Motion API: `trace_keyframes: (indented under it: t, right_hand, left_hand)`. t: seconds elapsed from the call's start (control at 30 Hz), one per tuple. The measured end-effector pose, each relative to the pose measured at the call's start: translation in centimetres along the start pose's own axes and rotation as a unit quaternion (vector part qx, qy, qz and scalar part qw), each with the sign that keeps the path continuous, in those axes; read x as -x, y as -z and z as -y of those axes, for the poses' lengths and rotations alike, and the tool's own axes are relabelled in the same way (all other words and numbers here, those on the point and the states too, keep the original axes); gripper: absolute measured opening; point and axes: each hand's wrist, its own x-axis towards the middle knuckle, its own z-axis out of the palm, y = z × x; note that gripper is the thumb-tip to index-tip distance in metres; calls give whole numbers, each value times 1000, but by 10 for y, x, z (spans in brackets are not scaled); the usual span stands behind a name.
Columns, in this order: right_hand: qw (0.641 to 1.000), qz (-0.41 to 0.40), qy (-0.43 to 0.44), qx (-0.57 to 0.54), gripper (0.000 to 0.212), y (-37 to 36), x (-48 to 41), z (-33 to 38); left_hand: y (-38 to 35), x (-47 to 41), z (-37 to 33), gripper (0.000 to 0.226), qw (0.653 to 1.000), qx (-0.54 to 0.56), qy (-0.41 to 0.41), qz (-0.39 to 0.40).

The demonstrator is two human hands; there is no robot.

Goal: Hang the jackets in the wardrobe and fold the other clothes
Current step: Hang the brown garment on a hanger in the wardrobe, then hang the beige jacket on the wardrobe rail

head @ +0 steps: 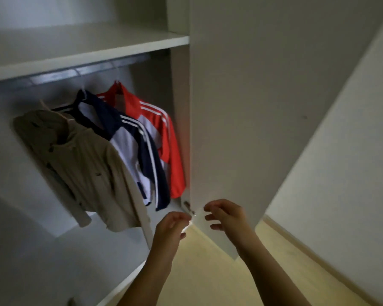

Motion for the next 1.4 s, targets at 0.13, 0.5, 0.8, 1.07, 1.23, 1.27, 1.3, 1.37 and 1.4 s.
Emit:
trace_keyframes:
  t: [0.13, 0.5, 0.8, 1.07, 1.23, 1.27, 1.3, 1.37, 1.4]
  right_hand:
    - [996, -54, -22, -72, 18, 97, 73, -29]
    - [910, -344, -52, -224, 20, 355, 272, -119]
    - [735, -606, -87, -290, 25, 531, 424, -225]
    - [575, -730, -113, -352, 20, 685, 522, -297]
    - [486, -780, -95, -382, 23, 749, 594, -342]
    - [467, -789, -95, -387, 24, 759, 611, -355]
    - [453, -795, -101, -391, 24, 771, 627, -369]
    - [432, -800, -121, -398, 25, 795, 655, -404]
    - [421, -801, -129, -406, 25, 809, 668, -424]
  left_hand:
    - [-95, 65, 6, 10, 996, -28, -42, 73]
    - [-374, 234, 55, 19, 915, -87, -79, 386]
    - [-613, 357, 155, 22, 786, -147, 6, 600]
    - [-823, 469, 228, 21, 648, -226, 56, 725]
    - [-917, 558, 278, 21, 549, -276, 61, 787]
    - [-933, 577, 291, 20, 528, -286, 61, 797]
    - [-949, 594, 305, 20, 512, -295, 62, 804]
    - [-977, 626, 337, 20, 495, -316, 64, 807]
    - [-991, 640, 357, 21, 489, -330, 60, 805]
